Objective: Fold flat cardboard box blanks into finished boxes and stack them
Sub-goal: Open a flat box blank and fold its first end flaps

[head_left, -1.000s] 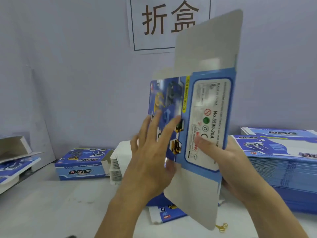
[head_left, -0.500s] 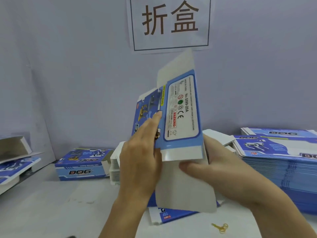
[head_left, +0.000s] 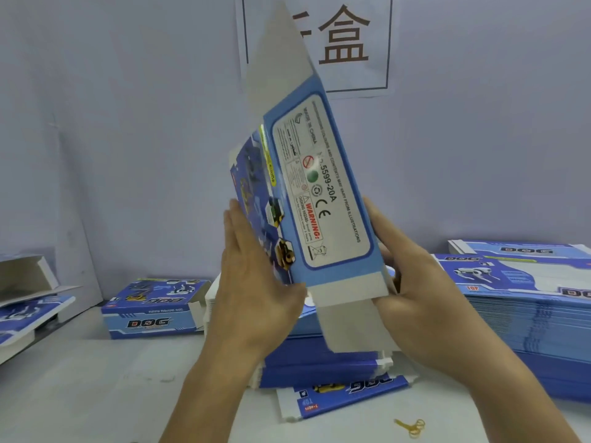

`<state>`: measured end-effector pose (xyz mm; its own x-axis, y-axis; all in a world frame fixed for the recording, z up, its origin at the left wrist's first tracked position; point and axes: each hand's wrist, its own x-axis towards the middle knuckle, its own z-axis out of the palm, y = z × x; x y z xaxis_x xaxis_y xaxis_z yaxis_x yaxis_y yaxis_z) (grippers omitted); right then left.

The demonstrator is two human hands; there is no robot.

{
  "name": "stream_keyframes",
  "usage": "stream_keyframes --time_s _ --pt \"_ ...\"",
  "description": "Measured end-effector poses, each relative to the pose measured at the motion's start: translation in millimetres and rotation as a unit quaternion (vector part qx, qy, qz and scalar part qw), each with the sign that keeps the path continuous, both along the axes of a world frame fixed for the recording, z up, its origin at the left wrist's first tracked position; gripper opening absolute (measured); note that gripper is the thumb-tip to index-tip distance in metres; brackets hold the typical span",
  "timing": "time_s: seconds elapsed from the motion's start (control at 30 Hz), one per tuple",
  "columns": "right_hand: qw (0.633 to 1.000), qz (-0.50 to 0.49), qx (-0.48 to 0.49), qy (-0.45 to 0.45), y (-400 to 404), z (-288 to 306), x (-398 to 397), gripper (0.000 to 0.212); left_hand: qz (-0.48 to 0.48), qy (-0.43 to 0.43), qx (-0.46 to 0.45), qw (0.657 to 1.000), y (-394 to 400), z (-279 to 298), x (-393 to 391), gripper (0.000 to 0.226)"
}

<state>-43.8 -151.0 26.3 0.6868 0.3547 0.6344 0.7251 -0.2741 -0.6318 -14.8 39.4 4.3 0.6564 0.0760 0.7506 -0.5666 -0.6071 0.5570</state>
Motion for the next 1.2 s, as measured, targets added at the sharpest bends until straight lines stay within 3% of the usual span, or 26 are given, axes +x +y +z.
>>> stream_keyframes --time_s 0.13,0.27,0.37,0.43,0.5,0.6,0.7,0.77,0.83,1.0,1.1,1.2 --pt "0.998 0.054 0.034 -0.010 5.6 3.0 -5.1 0.093 0.042 -0.028 -0.102 0.994 2.6 -6.9 6.9 0.095" --pt "0.999 0.000 0.020 0.032 -0.2 2.0 0.7 0.094 0.055 -0.079 -0.115 0.989 3.1 -7.5 4.8 0.047" --pt "0.994 -0.107 0.011 0.026 -0.7 -3.8 3.9 0.083 0.042 -0.079 -0.106 0.990 -5.5 -0.9 -1.1 0.062" --pt "0.982 -0.189 0.002 -0.014 -1.4 -6.2 4.8 0.073 -0.021 -0.087 -0.092 0.992 -12.3 3.3 -7.7 0.063" --pt "0.977 -0.213 0.018 -0.026 -5.9 -10.0 9.6 0.077 -0.079 -0.077 -0.048 0.993 -12.9 2.2 -7.8 0.061" --pt "0.972 -0.234 0.003 -0.034 -8.2 -13.5 14.3 0.087 -0.166 -0.022 -0.033 0.985 -7.7 3.6 -8.0 0.097" --pt "0.976 -0.216 0.014 -0.030 -11.2 -19.2 19.7 0.094 -0.247 0.028 -0.031 0.968 -3.0 9.8 -15.3 0.110" --pt "0.978 -0.204 0.011 -0.030 -11.4 -21.6 23.2 0.095 -0.289 0.043 -0.042 0.956 -2.5 12.8 -19.2 0.101" --pt "0.981 -0.191 -0.001 -0.040 -5.4 -23.0 24.9 0.093 -0.316 0.074 -0.116 0.939 -8.4 19.3 -24.5 0.086" --pt "0.986 -0.153 -0.019 -0.063 12.8 -25.8 23.6 0.087 -0.254 0.048 -0.266 0.929 -21.8 22.1 -23.0 0.096" --pt "0.994 -0.101 -0.019 -0.035 9.6 -20.8 17.5 0.093 -0.235 0.040 -0.258 0.936 -14.6 20.5 -15.5 0.069" --pt "0.996 0.049 -0.042 0.062 -7.3 -13.0 7.7 0.096 -0.225 0.004 -0.235 0.945 -4.5 22.0 -15.5 0.062"
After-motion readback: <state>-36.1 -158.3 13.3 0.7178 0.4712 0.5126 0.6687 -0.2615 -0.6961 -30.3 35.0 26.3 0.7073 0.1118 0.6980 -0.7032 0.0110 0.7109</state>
